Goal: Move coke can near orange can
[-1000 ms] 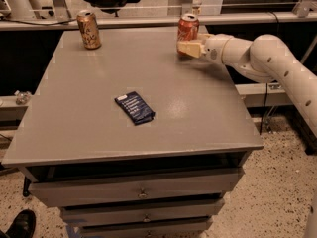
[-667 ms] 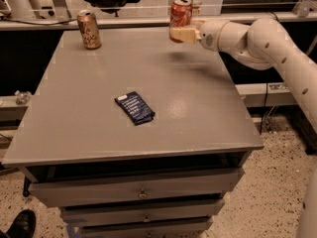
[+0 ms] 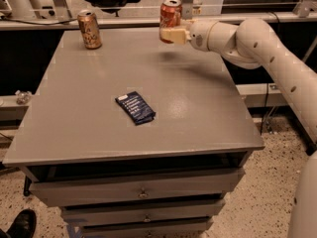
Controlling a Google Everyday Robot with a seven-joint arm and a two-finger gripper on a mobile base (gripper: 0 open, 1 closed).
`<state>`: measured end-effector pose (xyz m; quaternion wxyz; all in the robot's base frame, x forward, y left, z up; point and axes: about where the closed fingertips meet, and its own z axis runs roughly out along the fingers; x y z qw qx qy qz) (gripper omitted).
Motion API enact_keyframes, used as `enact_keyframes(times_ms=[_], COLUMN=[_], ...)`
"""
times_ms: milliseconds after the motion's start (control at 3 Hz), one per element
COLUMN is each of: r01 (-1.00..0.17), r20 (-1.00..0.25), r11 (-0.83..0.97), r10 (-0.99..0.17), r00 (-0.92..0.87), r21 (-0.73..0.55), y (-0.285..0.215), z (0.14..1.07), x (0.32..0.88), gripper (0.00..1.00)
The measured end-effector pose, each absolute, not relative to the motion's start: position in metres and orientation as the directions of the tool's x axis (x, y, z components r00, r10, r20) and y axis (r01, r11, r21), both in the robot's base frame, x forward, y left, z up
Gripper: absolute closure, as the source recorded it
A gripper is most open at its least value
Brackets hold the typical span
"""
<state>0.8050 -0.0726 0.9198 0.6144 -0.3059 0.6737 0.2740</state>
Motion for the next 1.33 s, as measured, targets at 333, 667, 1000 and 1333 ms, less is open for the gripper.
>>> enact_keyframes(times_ms=[333,667,1000,1333], r01=[-0.794,-0.842,-0.875,-0.894], r20=[-0.992,-0.984,-0.977,-0.976], r11=[0.608,0.538,0.479,0.443], r10=[-0.114,-0.17,-0.208,-0.217], r00=[-0.058,-0.052,-0.042,-0.03], r21=[-0.023,-0.048,-0.065,-0.071], y=[-0.03,0.014,0.049,0.074], z=[0.909,0.897,0.889,0.886], x=[0.813,0.824,0.837,0.849], gripper=[1.0,1.0,1.0,1.0])
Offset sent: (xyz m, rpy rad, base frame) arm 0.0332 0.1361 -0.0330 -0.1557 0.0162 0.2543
